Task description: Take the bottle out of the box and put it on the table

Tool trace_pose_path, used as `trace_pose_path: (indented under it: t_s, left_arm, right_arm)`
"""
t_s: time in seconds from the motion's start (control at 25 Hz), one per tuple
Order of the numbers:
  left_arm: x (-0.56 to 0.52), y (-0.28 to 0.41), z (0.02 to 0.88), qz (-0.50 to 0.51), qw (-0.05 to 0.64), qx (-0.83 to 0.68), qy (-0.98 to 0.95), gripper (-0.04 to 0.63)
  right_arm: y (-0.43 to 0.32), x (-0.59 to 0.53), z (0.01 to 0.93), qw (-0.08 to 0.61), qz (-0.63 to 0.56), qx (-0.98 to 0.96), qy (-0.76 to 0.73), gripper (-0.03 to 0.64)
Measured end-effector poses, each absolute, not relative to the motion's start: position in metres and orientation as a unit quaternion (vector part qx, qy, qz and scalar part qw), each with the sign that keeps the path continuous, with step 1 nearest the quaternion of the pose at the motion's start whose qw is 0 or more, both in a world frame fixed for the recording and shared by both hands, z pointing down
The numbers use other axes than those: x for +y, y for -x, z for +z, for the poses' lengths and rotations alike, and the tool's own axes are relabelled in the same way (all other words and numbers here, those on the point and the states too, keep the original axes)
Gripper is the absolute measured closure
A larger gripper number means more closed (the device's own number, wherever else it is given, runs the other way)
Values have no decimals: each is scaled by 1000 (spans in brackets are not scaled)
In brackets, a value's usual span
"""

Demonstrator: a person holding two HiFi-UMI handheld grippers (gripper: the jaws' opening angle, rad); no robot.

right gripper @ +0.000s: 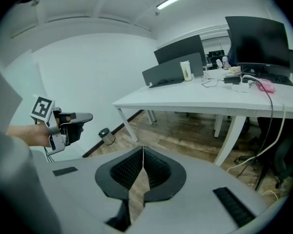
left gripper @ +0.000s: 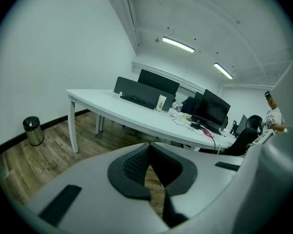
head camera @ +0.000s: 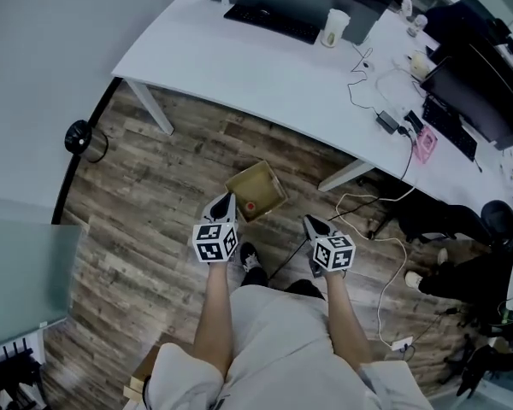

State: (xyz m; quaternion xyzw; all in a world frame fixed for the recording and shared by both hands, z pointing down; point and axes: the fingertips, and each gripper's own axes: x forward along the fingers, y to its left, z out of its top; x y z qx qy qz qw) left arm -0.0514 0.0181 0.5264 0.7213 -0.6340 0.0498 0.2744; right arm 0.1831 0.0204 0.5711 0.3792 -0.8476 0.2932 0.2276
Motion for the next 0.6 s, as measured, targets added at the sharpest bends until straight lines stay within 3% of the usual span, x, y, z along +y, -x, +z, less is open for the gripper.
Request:
trace_pose_path:
  t_s: [0.32, 0.6]
  left_arm:
    - [15, 67, 554, 50, 299, -629, -715, 580]
    - [21, 70, 578, 19, 320, -635, -703, 581]
  right_arm:
    - [-217, 28, 587, 253, 306, -817, -418, 575]
    - [-186, 5, 611, 307, 286, -834, -359, 575]
